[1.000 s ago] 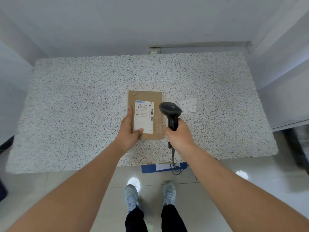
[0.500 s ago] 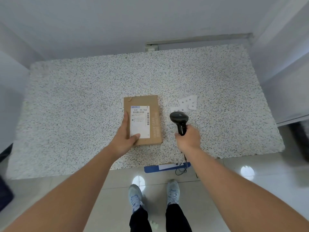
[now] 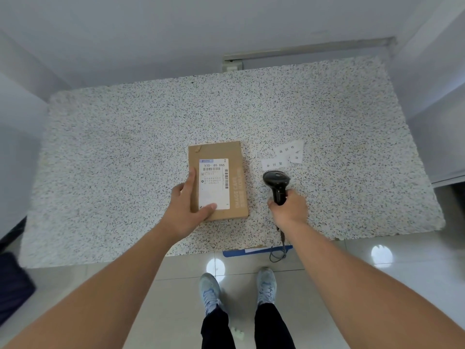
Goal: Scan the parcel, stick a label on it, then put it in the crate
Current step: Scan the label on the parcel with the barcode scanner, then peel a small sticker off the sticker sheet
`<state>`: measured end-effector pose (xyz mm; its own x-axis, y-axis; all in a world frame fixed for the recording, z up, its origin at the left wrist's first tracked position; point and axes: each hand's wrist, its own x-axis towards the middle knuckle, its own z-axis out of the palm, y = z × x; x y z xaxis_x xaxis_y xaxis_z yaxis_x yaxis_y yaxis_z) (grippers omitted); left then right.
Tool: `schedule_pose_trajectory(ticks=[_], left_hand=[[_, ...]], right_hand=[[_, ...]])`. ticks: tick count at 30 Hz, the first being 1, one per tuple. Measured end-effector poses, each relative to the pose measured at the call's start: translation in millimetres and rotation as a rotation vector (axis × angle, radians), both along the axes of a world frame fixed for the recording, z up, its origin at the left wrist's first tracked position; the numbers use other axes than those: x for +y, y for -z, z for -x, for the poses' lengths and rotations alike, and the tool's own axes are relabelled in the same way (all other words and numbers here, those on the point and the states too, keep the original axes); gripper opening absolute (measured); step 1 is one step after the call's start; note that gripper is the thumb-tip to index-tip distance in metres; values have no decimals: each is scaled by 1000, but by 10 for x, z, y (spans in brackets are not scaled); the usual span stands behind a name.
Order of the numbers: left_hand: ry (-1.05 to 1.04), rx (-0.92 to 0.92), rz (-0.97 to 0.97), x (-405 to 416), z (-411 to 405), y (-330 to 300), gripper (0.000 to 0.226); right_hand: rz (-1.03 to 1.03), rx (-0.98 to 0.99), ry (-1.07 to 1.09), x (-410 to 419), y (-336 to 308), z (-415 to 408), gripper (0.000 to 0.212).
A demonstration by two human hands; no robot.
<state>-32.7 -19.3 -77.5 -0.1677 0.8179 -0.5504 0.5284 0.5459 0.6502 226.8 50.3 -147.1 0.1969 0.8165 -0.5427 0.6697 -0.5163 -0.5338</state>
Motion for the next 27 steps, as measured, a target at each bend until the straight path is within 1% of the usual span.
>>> schedule_pose_trajectory(ticks=[3, 5, 9, 12, 13, 15, 16, 18, 20, 22, 24, 27], left_hand=[[9, 119, -37, 2, -6, 7, 112], [37, 201, -69, 37, -27, -17, 109], [64, 343, -160, 187, -129, -105, 88], [124, 415, -254, 358, -224, -165, 72], [150, 426, -266, 425, -262, -190, 68], [213, 433, -297, 583, -348, -244, 64], [251, 436, -313, 672, -390, -260, 65], [350, 488, -350, 848, -484, -286, 66], [428, 555, -375, 1011, -598, -282, 59], [440, 490, -402, 1156, -722, -236, 54], [456, 414, -441, 1272, -836, -155, 53], [492, 399, -461, 1424, -1005, 13, 51]], right_hand=[[-2, 5, 6, -3, 0, -7, 37], [-9, -1, 2, -3, -10, -9, 37], [9, 45, 3, -4, -110, -12, 29], [-29, 102, 30, 30, -282, -70, 40], [-70, 84, 35, 58, -344, -98, 40], [-173, 21, 55, 161, -433, -140, 49], [-206, 5, 67, 236, -450, -162, 47], [-248, -18, 66, 398, -472, -184, 37], [-242, -30, 32, 550, -458, -239, 30], [-236, -50, -31, 697, -440, -289, 29], [-220, -77, -107, 819, -381, -329, 32], [-195, -93, -218, 967, -265, -366, 34]])
